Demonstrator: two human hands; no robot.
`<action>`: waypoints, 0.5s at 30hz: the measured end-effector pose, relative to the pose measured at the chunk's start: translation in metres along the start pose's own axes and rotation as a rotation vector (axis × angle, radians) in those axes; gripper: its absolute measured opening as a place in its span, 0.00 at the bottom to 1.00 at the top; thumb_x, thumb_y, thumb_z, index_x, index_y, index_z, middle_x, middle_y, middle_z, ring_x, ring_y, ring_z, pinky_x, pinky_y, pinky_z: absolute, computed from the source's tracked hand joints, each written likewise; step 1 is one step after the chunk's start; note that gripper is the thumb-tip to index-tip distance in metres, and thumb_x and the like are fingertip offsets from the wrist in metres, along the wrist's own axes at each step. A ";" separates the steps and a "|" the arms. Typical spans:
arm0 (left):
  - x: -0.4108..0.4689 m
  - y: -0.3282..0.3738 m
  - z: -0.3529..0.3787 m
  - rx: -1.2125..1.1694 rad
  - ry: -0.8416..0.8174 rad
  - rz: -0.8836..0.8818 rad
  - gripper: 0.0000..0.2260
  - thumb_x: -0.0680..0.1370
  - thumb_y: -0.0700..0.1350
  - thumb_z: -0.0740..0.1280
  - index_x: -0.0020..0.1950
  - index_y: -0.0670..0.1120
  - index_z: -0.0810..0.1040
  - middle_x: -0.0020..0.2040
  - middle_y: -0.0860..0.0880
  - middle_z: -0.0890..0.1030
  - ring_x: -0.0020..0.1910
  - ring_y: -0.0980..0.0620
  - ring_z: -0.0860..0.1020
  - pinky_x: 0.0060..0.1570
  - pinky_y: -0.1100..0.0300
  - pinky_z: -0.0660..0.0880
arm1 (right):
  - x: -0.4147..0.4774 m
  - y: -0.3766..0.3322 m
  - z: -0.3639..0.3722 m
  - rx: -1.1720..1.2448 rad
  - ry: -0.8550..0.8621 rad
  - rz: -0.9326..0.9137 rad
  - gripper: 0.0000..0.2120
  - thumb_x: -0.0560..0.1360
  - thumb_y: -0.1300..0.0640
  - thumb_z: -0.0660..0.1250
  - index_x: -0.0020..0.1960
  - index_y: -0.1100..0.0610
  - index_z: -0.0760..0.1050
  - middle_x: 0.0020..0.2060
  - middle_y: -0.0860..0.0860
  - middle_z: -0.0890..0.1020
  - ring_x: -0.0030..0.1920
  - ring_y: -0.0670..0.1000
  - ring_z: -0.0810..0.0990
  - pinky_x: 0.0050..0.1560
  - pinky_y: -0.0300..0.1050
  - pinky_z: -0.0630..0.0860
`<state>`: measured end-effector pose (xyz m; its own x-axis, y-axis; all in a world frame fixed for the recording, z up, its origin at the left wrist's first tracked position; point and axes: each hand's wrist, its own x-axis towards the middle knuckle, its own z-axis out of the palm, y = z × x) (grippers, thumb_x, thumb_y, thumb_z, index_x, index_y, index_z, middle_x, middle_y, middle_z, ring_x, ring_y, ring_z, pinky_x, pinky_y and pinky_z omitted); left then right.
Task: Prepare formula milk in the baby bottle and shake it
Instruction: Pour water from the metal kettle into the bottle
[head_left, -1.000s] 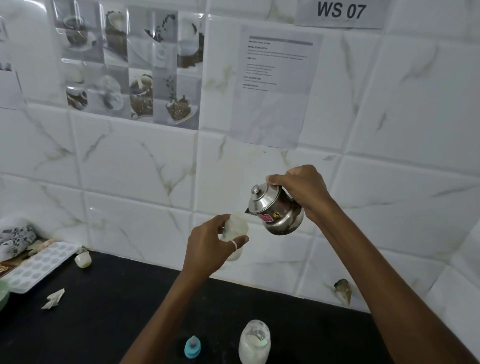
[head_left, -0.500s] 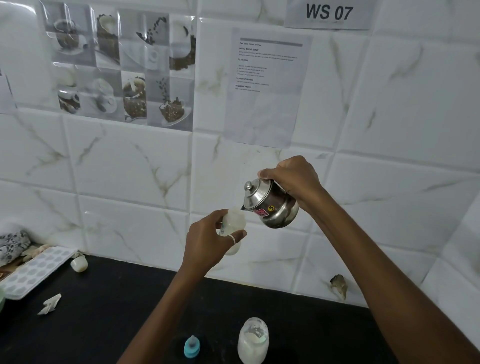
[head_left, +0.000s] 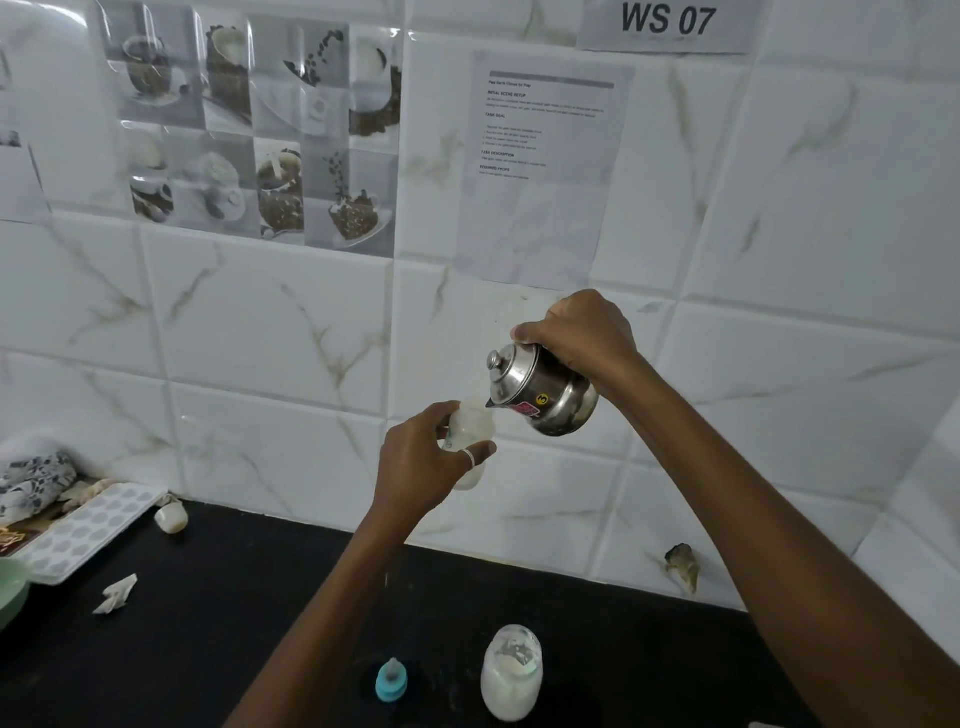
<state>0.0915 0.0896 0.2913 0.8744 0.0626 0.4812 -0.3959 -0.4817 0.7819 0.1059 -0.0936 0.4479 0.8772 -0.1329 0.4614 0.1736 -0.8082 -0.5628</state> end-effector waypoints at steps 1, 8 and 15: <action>0.001 0.000 0.000 0.005 -0.001 -0.002 0.32 0.68 0.60 0.79 0.68 0.50 0.77 0.57 0.53 0.83 0.52 0.55 0.79 0.51 0.63 0.73 | 0.001 -0.002 0.000 -0.004 -0.002 0.000 0.22 0.62 0.48 0.75 0.25 0.55 0.63 0.19 0.45 0.64 0.28 0.50 0.67 0.34 0.46 0.64; 0.005 0.001 -0.001 0.023 -0.005 -0.010 0.31 0.68 0.59 0.79 0.68 0.50 0.78 0.57 0.52 0.83 0.52 0.54 0.80 0.53 0.60 0.76 | 0.005 -0.009 0.003 -0.047 -0.023 -0.006 0.23 0.63 0.49 0.75 0.26 0.55 0.62 0.21 0.46 0.65 0.28 0.51 0.67 0.32 0.44 0.64; 0.007 -0.003 -0.002 0.014 -0.005 -0.019 0.30 0.67 0.58 0.80 0.66 0.50 0.79 0.54 0.54 0.82 0.50 0.55 0.80 0.52 0.61 0.76 | 0.008 -0.011 0.011 -0.090 -0.044 -0.030 0.23 0.63 0.48 0.75 0.26 0.55 0.63 0.22 0.47 0.65 0.27 0.50 0.67 0.31 0.44 0.63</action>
<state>0.0979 0.0929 0.2929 0.8834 0.0673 0.4638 -0.3748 -0.4928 0.7853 0.1159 -0.0799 0.4503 0.8912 -0.0846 0.4457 0.1606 -0.8600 -0.4844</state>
